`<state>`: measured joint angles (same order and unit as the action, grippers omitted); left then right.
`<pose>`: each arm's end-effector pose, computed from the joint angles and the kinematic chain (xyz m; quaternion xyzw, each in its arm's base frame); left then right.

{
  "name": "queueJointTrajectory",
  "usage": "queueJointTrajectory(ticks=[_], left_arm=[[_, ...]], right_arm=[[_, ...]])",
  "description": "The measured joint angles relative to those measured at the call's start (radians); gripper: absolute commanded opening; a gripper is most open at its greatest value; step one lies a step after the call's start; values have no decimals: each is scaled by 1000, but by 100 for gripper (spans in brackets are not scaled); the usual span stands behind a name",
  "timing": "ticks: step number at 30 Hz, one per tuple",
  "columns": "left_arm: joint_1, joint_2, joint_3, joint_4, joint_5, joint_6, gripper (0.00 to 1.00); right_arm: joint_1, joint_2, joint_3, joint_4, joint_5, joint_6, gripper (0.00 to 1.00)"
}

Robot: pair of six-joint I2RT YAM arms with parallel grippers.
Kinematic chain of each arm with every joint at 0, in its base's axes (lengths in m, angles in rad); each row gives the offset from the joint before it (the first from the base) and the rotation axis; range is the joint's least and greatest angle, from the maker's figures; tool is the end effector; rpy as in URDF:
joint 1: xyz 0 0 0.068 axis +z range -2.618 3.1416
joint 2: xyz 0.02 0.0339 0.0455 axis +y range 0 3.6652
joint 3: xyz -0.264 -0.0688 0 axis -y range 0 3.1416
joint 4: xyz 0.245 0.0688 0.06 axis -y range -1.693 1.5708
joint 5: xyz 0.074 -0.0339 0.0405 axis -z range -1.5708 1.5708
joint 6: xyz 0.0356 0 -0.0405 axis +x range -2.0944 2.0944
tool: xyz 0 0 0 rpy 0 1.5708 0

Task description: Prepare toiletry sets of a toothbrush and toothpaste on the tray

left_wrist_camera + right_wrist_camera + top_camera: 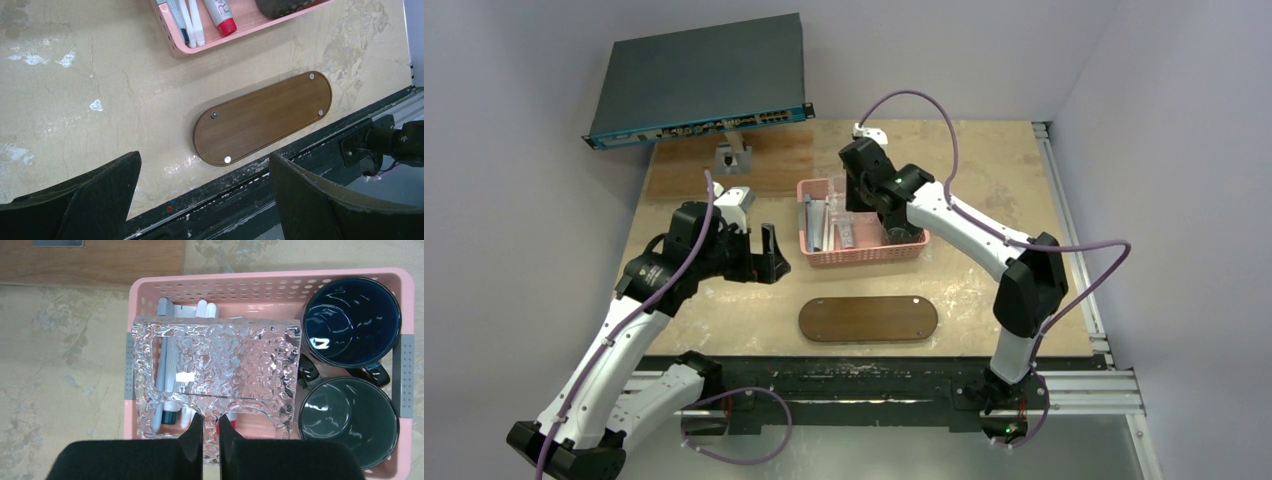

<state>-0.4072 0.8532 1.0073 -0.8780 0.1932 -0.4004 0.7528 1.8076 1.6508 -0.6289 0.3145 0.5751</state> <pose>0.1450 -0.0700 0.3371 0.0427 0.9073 -0.2416 0.3415 0.3064 0.2720 0.3149 -0.0213 0.9143 0.1189 0.3867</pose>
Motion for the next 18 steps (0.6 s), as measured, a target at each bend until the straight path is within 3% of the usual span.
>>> queueJointTrajectory(ticks=[18], left_arm=[[0,-13,0,-7,-84,-12,100]], right_arm=[[90,-217,-139,-64,11,32,0]])
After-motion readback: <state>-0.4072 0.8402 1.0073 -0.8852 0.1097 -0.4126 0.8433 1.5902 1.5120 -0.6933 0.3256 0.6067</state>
